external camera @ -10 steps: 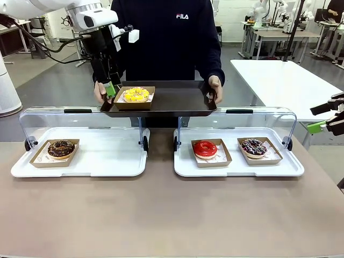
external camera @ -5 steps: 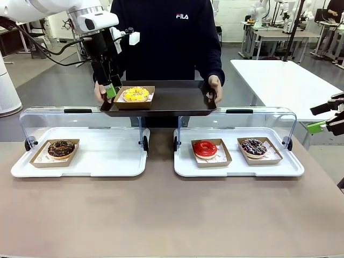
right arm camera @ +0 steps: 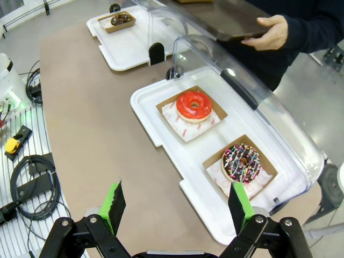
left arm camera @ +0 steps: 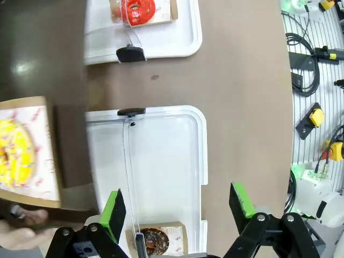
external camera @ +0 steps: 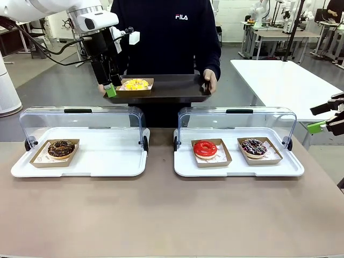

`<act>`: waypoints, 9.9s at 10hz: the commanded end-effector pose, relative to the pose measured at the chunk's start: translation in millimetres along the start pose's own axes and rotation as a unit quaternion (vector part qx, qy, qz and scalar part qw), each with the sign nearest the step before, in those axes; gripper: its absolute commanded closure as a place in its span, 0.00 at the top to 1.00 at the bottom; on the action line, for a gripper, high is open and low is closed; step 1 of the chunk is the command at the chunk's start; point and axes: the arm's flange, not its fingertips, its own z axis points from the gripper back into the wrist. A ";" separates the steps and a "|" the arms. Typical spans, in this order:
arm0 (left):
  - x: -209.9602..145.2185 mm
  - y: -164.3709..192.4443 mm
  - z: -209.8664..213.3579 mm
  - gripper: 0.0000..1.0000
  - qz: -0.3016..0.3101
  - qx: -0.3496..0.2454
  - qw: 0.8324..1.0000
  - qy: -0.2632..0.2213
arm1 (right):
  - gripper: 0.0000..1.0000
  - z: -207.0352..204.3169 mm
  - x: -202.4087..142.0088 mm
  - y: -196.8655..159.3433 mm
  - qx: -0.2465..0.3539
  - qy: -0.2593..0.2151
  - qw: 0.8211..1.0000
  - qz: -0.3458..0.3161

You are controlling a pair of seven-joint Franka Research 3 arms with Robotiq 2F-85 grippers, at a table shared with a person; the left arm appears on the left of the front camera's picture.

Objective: Provide the desired donut to the person.
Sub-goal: Pick up and lift the Paper togo box containing the Donut pointed at by the person.

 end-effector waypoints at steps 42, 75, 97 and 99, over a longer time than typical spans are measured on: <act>-318.3 -191.5 13.2 1.00 0.135 0.221 0.922 -0.286 | 1.00 -1.8 0.1 -2.1 0.006 -0.017 1.000 0.004; -318.3 -191.5 13.2 1.00 0.135 0.221 0.922 -0.286 | 1.00 -245.5 68.8 -2.5 0.067 0.272 0.936 0.213; -318.3 -191.5 13.2 1.00 0.135 0.221 0.922 -0.286 | 0.16 -357.1 35.5 -31.5 0.102 0.329 0.894 0.286; -318.3 -191.5 13.2 1.00 0.135 0.221 0.922 -0.286 | 0.00 -356.9 34.6 -30.2 0.106 0.328 0.894 0.284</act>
